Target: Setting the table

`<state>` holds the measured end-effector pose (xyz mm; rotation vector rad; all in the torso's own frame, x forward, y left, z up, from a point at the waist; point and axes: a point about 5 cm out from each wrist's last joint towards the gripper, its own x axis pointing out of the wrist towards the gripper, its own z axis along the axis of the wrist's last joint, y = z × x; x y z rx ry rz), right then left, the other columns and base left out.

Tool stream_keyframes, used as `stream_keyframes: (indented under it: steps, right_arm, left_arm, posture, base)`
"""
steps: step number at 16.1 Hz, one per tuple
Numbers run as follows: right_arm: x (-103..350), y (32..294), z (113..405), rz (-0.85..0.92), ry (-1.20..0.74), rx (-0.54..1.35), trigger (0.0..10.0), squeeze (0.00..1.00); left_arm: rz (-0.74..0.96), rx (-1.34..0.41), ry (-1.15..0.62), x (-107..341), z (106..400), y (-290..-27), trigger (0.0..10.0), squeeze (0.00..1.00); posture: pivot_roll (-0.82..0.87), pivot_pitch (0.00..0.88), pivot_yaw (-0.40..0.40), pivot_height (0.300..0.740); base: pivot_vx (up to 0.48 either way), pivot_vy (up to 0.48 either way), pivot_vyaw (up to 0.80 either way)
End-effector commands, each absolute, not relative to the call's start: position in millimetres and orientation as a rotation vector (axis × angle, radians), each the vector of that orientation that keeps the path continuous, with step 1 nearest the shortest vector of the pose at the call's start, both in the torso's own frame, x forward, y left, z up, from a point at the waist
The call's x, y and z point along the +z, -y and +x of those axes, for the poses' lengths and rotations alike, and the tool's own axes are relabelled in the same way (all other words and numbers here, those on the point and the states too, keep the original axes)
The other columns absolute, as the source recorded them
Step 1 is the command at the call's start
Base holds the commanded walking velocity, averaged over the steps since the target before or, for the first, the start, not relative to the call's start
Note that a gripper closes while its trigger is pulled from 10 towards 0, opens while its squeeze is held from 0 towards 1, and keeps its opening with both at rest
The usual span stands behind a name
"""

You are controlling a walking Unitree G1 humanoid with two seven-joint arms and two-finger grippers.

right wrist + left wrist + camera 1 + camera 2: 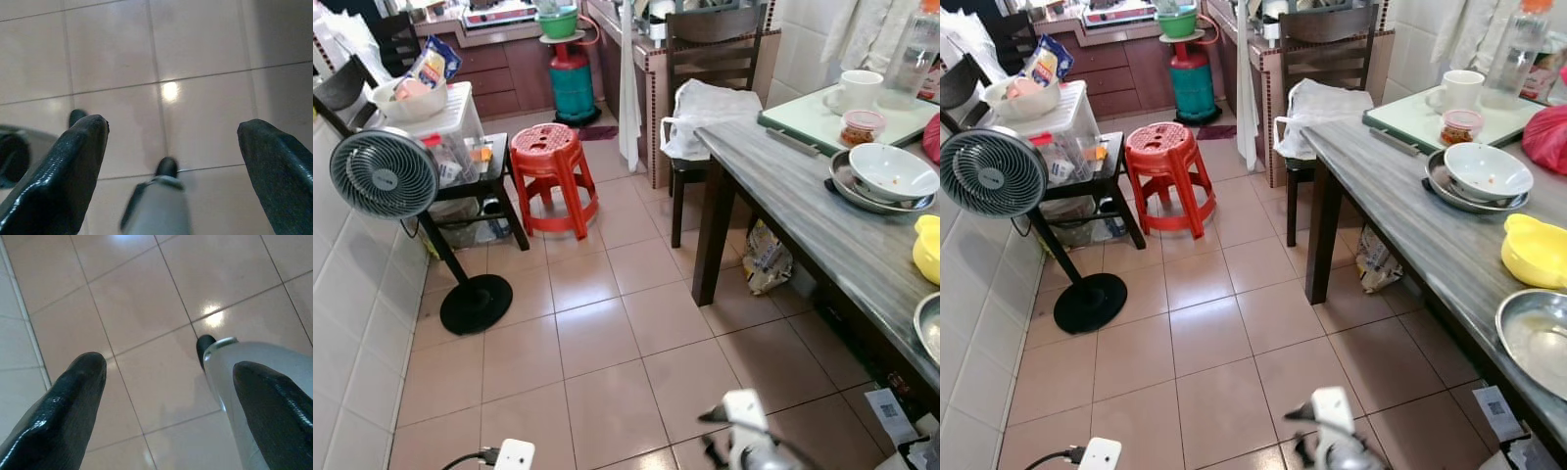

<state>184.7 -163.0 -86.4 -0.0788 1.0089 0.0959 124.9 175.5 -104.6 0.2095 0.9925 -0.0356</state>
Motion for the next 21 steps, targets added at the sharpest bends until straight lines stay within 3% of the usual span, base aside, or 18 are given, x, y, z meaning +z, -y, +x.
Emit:
stream_keyframes:
  steps: [1, 3, 4, 7, 10, 13, 16, 21]
  right_arm:
    - [-81.0, 172.1, 194.2, -0.083, -0.978, 0.070, 10.0, 0.00]
    - [-78.6, 175.4, 198.1, -0.107, -0.960, 0.065, 10.0, 0.00]
    - [-76.4, 176.8, 201.9, -0.113, -0.948, 0.061, 10.0, 0.00]
    - [-70.1, 181.9, 212.1, -0.126, -0.914, 0.048, 10.0, 0.00]
    - [-55.4, 176.5, 236.1, -0.089, -0.821, 0.038, 10.0, 0.00]
    - [-47.6, 166.4, 248.7, -0.117, -0.785, 0.076, 10.0, 0.00]
    - [-50.3, 162.4, 245.5, -0.145, -0.799, 0.114, 10.0, 0.00]
    - [-56.1, 168.6, 236.7, -0.205, -0.838, 0.130, 10.0, 0.00]
  left_arm:
    - [0.204, 0.006, -0.962, -102.8, 127.8, -176.8, 10.0, 0.00]
    - [0.211, 0.015, -0.917, -99.0, 138.5, -170.8, 10.0, 0.00]
    - [0.247, 0.004, -0.870, -87.8, 167.8, -180.7, 10.0, 0.00]
    - [0.318, 0.012, -0.768, -62.3, 216.2, -194.8, 10.0, 0.00]
    - [0.298, 0.026, -0.694, -46.9, 239.4, -196.0, 10.0, 0.00]
    - [0.230, 0.012, -0.700, -49.5, 238.5, -183.7, 10.0, 0.00]
    - [0.181, -0.011, -0.760, -63.2, 219.8, -170.3, 10.0, 0.00]
    - [0.171, 0.016, -0.879, -80.9, 188.4, -177.5, 10.0, 0.00]
  posture:
    - [-0.10, 0.000, 0.101, 0.740]
    - [-0.10, 0.000, 0.102, 0.740]
    - [-0.10, 0.000, 0.105, 0.740]
    - [-0.12, 0.000, 0.115, 0.740]
    - [-0.12, 0.000, 0.117, 0.740]
    - [-0.11, 0.000, 0.113, 0.740]
    - [-0.10, 0.000, 0.085, 0.740]
    - [-0.09, 0.000, 0.065, 0.740]
  base:
    - [0.000, 0.000, 0.00]
    - [0.000, 0.000, 0.00]
    - [0.000, 0.000, 0.00]
    - [0.000, 0.000, 0.00]
    - [0.000, 0.000, 0.00]
    - [0.000, 0.000, 0.00]
    - [0.000, 0.000, 0.00]
    - [0.000, 0.000, 0.00]
